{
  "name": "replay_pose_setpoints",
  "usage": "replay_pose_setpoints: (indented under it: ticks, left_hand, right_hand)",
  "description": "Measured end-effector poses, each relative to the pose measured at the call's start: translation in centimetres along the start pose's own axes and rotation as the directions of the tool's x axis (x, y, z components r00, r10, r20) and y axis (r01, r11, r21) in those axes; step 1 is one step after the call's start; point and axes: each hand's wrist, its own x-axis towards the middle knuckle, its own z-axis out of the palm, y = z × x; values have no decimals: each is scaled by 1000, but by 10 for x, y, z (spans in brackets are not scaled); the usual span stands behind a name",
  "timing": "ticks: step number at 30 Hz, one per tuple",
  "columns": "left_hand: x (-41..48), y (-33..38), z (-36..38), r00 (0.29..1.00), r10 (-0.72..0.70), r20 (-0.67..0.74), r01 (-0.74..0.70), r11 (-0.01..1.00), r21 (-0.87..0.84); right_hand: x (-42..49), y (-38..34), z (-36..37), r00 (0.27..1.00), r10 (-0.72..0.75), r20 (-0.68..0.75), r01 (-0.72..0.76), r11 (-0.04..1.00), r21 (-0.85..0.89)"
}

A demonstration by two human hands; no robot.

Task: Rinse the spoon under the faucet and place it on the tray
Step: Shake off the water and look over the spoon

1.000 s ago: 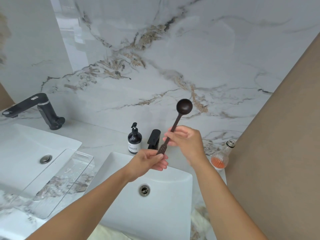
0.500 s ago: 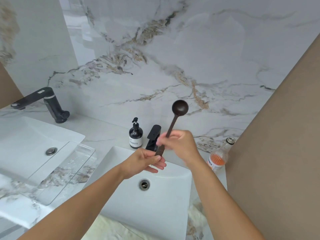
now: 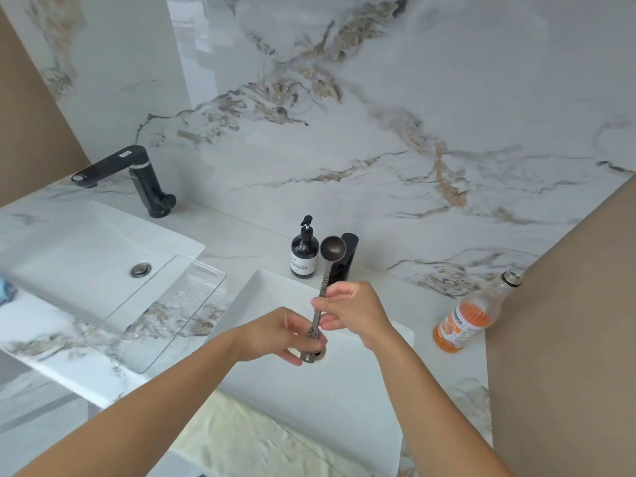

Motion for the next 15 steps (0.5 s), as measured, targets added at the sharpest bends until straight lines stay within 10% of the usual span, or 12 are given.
replay_pose_setpoints:
  ticks: [10,15]
  left_hand:
    - [-15,-5,-90,970,-32,239,76,981,-178]
    - [-31,-19,-141,987,-101,125,109,993,-52]
  right_hand:
    - [13,-22,62,999,30,18,-34,959,281]
    - [36,-29,117,994,105,17,-104,916,387]
